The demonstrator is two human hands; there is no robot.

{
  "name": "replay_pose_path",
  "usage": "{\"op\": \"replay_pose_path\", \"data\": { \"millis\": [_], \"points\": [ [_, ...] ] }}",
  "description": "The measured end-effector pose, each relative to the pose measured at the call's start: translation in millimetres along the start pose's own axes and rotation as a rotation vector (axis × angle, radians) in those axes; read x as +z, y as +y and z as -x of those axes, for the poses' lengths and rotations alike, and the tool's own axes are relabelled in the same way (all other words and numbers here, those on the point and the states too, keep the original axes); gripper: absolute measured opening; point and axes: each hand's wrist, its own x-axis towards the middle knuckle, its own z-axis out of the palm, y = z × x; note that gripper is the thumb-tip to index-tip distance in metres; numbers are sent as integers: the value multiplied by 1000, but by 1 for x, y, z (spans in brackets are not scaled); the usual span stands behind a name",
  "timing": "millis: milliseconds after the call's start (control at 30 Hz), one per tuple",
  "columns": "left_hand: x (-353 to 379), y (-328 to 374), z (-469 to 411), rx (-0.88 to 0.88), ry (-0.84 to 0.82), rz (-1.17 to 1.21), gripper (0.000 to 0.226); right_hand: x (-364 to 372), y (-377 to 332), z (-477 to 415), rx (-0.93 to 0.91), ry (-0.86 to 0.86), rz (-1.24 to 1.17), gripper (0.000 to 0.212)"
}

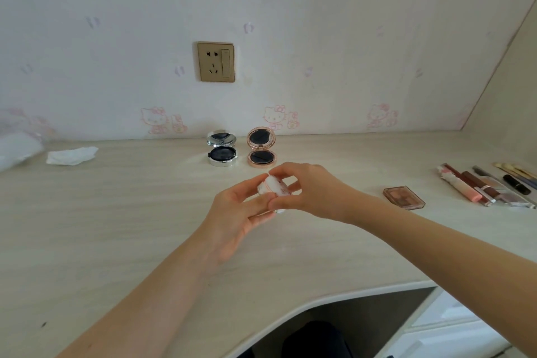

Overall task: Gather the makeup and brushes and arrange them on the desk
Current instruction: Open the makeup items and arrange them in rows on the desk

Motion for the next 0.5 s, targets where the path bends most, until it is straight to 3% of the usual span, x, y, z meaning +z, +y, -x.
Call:
{"op": "replay_pose_path", "data": {
  "millis": [100,500],
  "points": [
    [-1,1,0,-26,3,39,57,-1,-2,0,-21,-17,15,56],
    [-5,0,-2,-14,-7,117,57,-6,-3,-3,-90,-64,41,38]
  ]
}}
